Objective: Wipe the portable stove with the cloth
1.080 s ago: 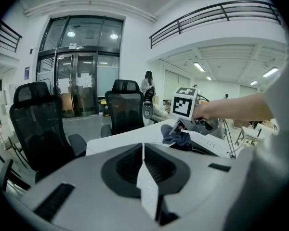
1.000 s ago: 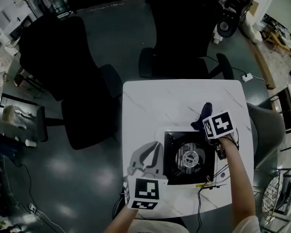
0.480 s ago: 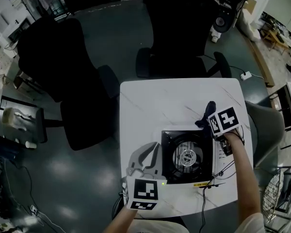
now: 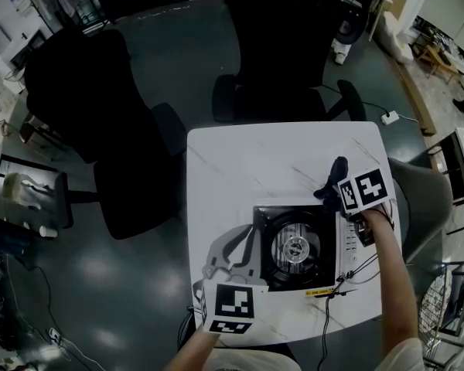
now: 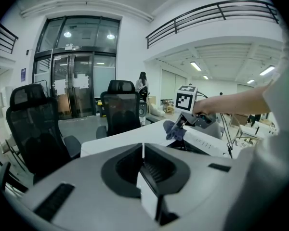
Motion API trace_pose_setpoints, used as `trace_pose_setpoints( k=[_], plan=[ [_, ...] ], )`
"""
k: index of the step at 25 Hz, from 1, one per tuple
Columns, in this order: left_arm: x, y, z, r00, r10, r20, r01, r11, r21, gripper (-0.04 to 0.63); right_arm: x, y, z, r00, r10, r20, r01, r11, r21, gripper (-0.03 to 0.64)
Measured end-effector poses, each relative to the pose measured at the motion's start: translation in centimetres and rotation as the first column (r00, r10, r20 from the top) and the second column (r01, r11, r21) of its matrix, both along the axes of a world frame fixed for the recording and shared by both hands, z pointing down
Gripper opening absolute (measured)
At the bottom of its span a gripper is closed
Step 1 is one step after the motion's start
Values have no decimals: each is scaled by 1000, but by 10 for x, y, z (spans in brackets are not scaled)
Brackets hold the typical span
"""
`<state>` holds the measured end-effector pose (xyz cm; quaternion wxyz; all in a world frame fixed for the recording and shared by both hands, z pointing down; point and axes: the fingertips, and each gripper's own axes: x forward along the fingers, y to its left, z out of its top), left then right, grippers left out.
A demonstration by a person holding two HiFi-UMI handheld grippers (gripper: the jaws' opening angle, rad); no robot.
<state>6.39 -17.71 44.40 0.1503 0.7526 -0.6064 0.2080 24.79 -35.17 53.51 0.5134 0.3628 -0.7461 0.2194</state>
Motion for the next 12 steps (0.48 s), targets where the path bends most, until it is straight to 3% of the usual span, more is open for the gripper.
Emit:
trace_pose_setpoints(
  k=[12],
  plan=[
    [14,-2,2,1000,20,-3,-20,1000,-6,21,46,-3,2,997,43,-66,-40,998,52,98]
  ],
)
